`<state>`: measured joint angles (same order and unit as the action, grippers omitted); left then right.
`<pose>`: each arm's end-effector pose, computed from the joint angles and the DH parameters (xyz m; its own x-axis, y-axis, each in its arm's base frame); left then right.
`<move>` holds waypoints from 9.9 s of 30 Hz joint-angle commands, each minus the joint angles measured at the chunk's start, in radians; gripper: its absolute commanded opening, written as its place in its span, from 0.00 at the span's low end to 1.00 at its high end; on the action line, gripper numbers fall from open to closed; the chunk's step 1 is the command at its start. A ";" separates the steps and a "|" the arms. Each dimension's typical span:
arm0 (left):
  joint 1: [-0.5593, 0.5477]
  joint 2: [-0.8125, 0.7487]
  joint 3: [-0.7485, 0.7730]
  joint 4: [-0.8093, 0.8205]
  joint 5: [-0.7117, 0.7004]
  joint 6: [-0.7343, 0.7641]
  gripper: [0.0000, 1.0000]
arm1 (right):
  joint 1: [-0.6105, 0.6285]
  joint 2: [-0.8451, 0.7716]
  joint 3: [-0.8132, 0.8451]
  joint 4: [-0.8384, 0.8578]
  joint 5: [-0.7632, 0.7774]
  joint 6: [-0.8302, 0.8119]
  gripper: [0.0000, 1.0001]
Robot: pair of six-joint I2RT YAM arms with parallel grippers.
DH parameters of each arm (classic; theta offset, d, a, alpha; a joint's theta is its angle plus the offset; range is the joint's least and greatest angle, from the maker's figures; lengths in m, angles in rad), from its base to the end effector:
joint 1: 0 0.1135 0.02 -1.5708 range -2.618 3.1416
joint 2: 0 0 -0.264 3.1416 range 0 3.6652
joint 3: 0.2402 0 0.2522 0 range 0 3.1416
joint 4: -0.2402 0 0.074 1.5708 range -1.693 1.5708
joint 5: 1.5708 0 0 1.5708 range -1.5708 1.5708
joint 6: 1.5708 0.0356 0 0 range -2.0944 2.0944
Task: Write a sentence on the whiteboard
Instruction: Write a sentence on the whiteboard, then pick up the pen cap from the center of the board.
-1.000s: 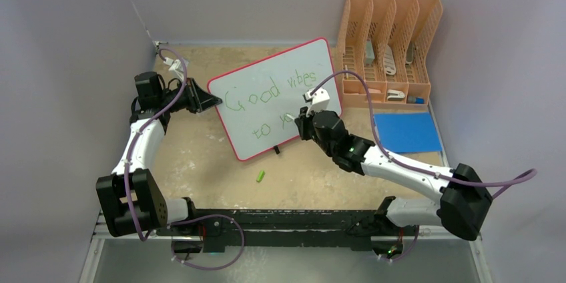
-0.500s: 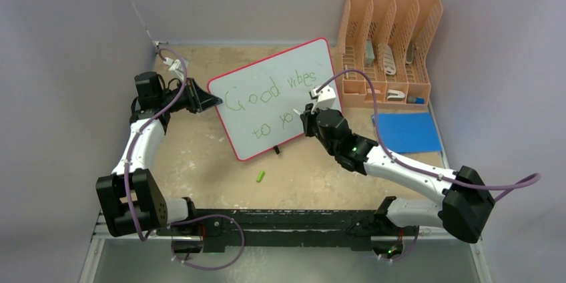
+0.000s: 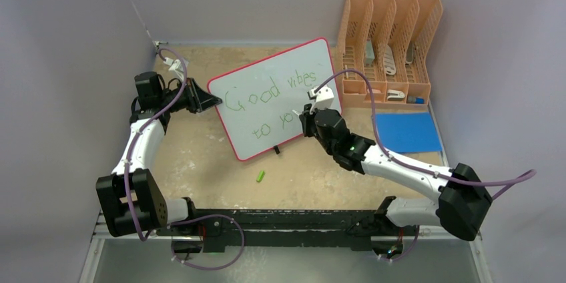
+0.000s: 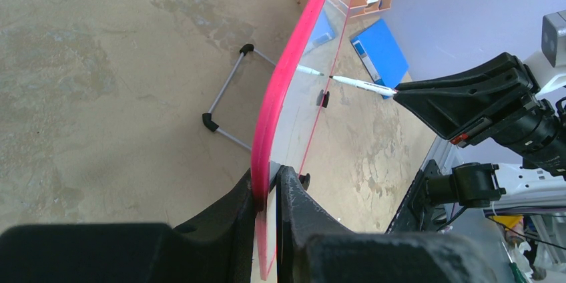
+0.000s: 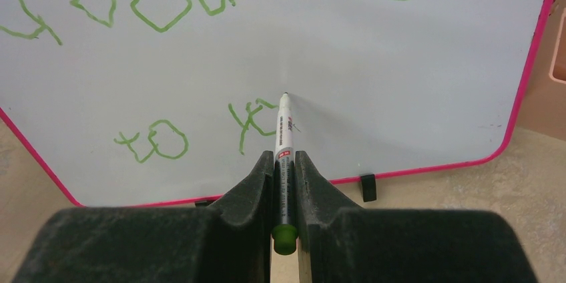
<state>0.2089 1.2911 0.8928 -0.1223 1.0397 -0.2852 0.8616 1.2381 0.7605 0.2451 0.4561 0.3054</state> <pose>0.2764 0.0272 0.2818 -0.6433 -0.2820 -0.7118 0.4645 0.5953 -0.6556 0.1956 0.2038 0.2793 -0.2640 0.1068 -0.9586 -0.3385 0.9204 0.1958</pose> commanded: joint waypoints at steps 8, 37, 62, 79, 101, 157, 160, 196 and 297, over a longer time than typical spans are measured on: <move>-0.002 -0.006 0.010 -0.004 -0.061 0.015 0.00 | -0.007 0.015 -0.009 0.030 -0.003 -0.006 0.00; -0.002 -0.004 0.009 -0.004 -0.063 0.014 0.00 | -0.007 -0.019 -0.049 -0.046 -0.018 0.037 0.00; -0.001 -0.003 0.010 -0.003 -0.061 0.014 0.00 | -0.007 -0.015 -0.038 -0.077 0.053 0.050 0.00; -0.002 -0.004 0.010 -0.005 -0.063 0.015 0.00 | -0.021 0.004 0.020 -0.002 0.061 0.000 0.00; -0.002 -0.004 0.010 -0.007 -0.065 0.015 0.00 | -0.022 -0.007 0.031 0.027 0.047 -0.025 0.00; -0.002 -0.001 0.009 -0.007 -0.069 0.014 0.00 | -0.024 -0.046 -0.043 -0.061 0.064 0.067 0.00; -0.002 -0.001 0.010 -0.005 -0.070 0.012 0.00 | -0.024 -0.067 -0.042 -0.059 0.069 0.065 0.00; -0.002 -0.150 0.042 -0.084 -0.208 -0.056 0.60 | -0.024 -0.247 -0.031 -0.085 0.092 0.040 0.00; -1.175 0.017 -0.048 -0.491 -1.162 -0.453 0.48 | -0.022 -0.353 -0.055 -0.102 0.117 0.060 0.00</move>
<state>-1.0134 1.2507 0.8444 -0.7868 -0.1619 -0.8444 0.8429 0.8852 0.7059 0.1097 0.5613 0.3557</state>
